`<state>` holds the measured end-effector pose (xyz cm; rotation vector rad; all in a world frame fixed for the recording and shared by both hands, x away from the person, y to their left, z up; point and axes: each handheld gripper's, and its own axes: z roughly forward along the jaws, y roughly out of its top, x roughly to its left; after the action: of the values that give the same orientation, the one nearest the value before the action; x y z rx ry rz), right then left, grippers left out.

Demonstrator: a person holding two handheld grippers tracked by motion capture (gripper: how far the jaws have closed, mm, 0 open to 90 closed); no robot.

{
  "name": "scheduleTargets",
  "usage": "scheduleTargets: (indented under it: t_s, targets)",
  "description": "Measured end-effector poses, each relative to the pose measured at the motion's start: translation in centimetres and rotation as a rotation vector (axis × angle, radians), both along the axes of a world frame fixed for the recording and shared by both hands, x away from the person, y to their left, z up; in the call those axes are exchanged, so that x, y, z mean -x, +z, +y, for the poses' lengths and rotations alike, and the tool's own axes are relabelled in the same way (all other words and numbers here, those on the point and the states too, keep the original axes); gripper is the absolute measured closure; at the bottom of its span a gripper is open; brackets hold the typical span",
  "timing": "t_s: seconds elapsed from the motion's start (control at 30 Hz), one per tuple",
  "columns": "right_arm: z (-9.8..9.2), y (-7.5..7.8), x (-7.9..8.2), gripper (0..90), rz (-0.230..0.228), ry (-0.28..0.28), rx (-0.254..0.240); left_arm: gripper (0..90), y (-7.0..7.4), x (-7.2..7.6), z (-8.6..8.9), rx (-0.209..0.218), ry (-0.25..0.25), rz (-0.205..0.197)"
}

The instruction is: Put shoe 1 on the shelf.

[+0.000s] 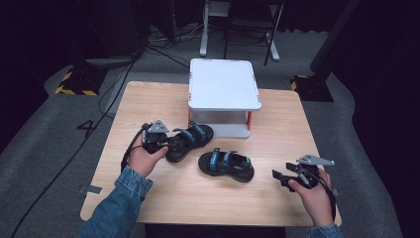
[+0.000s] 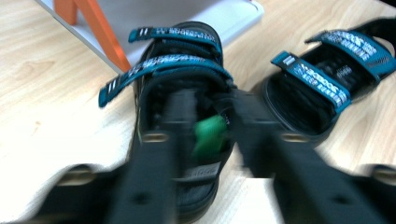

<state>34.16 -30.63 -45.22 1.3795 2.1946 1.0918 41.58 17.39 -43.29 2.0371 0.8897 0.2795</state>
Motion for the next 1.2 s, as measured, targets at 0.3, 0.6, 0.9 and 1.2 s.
scheduleTargets:
  t_s: [0.3,0.6,0.9,1.2]
  targets:
    - [0.6,0.2,-0.9,31.2,-0.004,0.021,-0.005,23.0,-1.3,1.3,2.1,-0.017,0.034,0.032]
    - [2.5,0.3,-2.1,31.0,-0.004,0.081,-0.003,25.6,-4.5,2.0,2.0,-0.206,0.002,0.041]
    - [2.6,0.2,-2.3,31.0,-0.004,0.083,-0.006,39.3,-5.7,1.8,1.2,-0.317,0.003,0.034]
    - [2.3,0.2,-2.0,30.9,0.0,0.073,-0.004,45.7,-4.9,2.1,0.1,-0.304,0.005,0.071]
